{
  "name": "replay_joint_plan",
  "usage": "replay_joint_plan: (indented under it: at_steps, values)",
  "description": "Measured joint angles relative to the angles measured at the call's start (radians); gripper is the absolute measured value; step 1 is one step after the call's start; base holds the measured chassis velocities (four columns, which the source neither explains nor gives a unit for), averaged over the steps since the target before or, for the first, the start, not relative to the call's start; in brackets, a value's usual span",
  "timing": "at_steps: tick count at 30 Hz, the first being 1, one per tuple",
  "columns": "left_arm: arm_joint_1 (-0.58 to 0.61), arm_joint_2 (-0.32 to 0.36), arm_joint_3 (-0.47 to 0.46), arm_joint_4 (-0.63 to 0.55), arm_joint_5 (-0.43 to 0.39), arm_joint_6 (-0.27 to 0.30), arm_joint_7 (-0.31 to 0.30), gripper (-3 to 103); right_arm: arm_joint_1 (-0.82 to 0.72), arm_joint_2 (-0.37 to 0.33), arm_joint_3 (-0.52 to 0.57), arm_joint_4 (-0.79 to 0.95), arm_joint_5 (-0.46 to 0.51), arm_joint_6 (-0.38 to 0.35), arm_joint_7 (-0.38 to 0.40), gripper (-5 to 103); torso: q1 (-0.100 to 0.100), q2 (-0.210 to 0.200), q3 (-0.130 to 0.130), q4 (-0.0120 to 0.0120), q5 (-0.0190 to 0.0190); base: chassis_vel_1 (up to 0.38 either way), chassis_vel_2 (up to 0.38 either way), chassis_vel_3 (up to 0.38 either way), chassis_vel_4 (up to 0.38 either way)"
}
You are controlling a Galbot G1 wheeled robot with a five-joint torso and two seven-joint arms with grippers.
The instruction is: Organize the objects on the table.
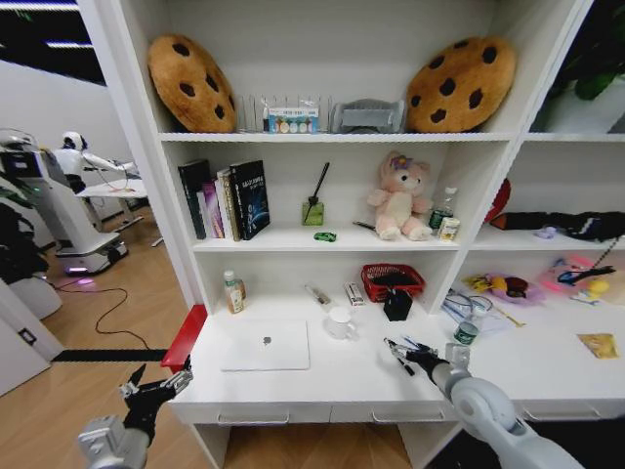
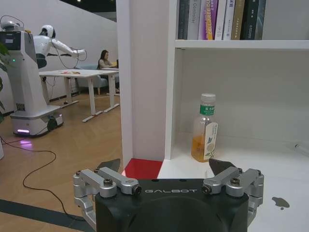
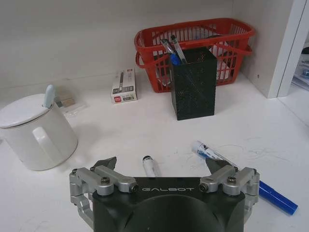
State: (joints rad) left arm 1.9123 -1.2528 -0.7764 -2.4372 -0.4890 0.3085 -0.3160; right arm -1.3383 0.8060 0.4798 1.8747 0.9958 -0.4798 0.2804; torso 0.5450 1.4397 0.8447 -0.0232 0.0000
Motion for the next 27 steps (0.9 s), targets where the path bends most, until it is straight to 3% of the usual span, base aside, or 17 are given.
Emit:
replay_joint_plan:
  at_steps: [14,19,21,23,27]
  values:
    - [0.0,0.0,0.0,0.0,0.0,0.0,0.0,100,0.143,-0.024,-0.112,-0.144,-0.016,-0.005,-0.143,101,0.0,0.0,0.0,-0.0001,0.0,0.0,0.0,0.0,0.0]
    - [0.0,0.0,0.0,0.0,0.0,0.0,0.0,100,0.158,-0.026,-0.131,-0.172,-0.018,-0.003,-0.173,96,0.0,0.0,0.0,0.0,0.0001,0.0,0.0,0.0,0.0]
    - [0.0,0.0,0.0,0.0,0.0,0.0,0.0,100,0.158,-0.03,-0.134,-0.177,-0.02,-0.003,-0.193,81,0.0,0.0,0.0,-0.0001,-0.0001,0.0,0.0,0.0,0.0]
    - [0.0,0.0,0.0,0.0,0.0,0.0,0.0,100,0.158,-0.03,-0.135,-0.18,-0.022,-0.002,-0.2,81,0.0,0.0,0.0,-0.0001,0.0,0.0,0.0,0.0,0.0]
    - [0.0,0.0,0.0,0.0,0.0,0.0,0.0,100,0.158,-0.03,-0.14,-0.191,-0.029,0.002,-0.225,65,0.0,0.0,0.0,0.0,0.0,0.0,0.0,0.0,0.0]
